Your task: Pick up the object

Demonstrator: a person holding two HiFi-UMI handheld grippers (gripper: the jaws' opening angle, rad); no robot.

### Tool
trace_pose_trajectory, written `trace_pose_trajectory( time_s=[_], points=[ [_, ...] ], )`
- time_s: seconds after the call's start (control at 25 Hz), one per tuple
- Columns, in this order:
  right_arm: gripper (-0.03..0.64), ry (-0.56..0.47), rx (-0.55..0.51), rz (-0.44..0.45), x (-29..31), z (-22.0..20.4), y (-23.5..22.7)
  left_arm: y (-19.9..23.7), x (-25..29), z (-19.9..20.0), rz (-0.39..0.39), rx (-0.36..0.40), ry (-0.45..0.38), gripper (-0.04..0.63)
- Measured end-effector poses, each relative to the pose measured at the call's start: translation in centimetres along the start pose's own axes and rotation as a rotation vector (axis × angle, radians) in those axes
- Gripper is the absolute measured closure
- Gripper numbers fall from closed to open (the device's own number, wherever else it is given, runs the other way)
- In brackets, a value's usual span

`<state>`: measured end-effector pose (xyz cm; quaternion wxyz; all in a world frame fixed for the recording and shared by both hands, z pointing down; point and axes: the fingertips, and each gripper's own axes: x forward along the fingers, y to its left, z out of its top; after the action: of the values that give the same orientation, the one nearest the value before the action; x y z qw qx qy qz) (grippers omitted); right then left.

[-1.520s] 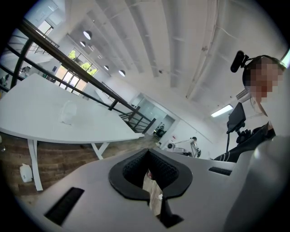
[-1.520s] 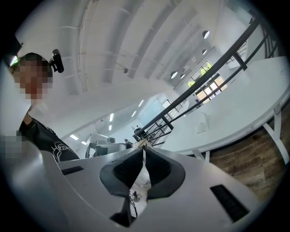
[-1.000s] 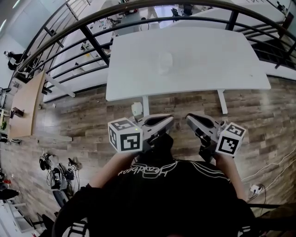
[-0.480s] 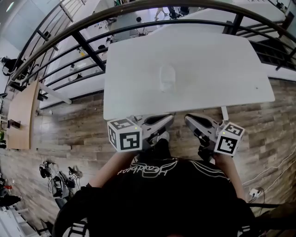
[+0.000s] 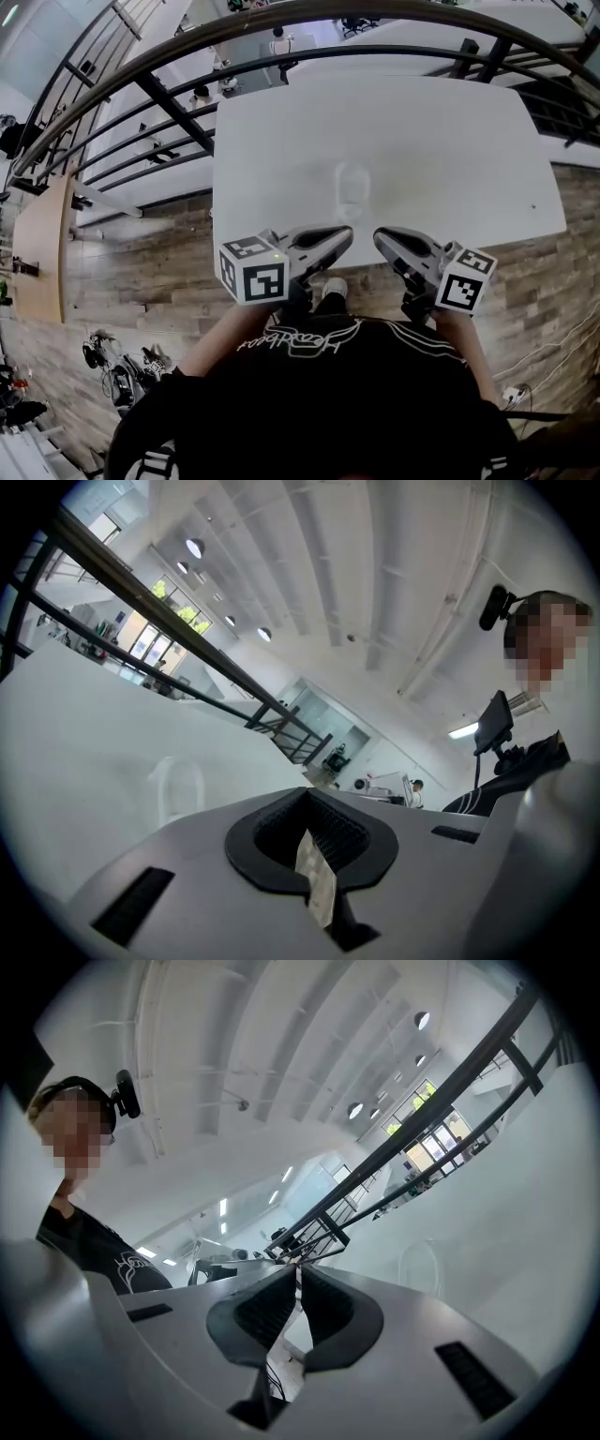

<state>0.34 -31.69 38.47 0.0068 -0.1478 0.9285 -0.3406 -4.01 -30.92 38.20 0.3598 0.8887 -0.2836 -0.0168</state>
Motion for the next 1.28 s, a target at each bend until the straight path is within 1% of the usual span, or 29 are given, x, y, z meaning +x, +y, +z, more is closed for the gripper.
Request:
trace_pose_trajectory(
  time_s=[0.12,0.24,0.4,0.56,0.64,0.68,0.76,0.96,1.12,1.28],
  points=[
    [0.592,0.007,0.009,-0.001,2.3,0.8,-2.0,3.0,0.5,1.2,0.008,-0.002,0.007,0.588],
    [0.592,0.009,0.019,-0.008,3.3,1.1,-3.4,5.0,0.8,1.6,0.025,-0.009,0.021,0.588],
    [0.592,0.008,0.039,-0.023,4.5,1.2,-5.4,8.0,1.4,2.2,0.050,0.008,0.034,0.588],
    [0.592,0.005,0.058,-0.039,5.4,0.5,-6.6,10.1,1.7,1.7,0.050,0.013,0.053,0.586],
    [0.592,0.001,0.066,-0.047,5.7,0.9,-7.4,11.4,2.2,1.9,0.068,0.017,0.068,0.584],
    [0.592,0.000,0.070,-0.053,5.8,1.3,-7.9,12.2,2.5,2.1,0.077,0.019,0.074,0.576],
    [0.592,-0.001,0.079,-0.065,6.2,1.6,-8.7,13.5,3.0,2.4,0.087,0.020,0.089,0.527],
    [0.592,-0.010,0.102,-0.095,6.4,1.7,-10.8,16.8,4.5,2.1,0.111,0.016,0.138,0.446],
    [0.592,-0.021,0.117,-0.110,6.4,2.1,-12.6,19.9,5.9,1.5,0.151,0.015,0.186,0.437],
    [0.592,-0.027,0.141,-0.131,7.8,3.3,-16.0,24.6,7.5,1.7,0.190,-0.012,0.240,0.439]
  ],
)
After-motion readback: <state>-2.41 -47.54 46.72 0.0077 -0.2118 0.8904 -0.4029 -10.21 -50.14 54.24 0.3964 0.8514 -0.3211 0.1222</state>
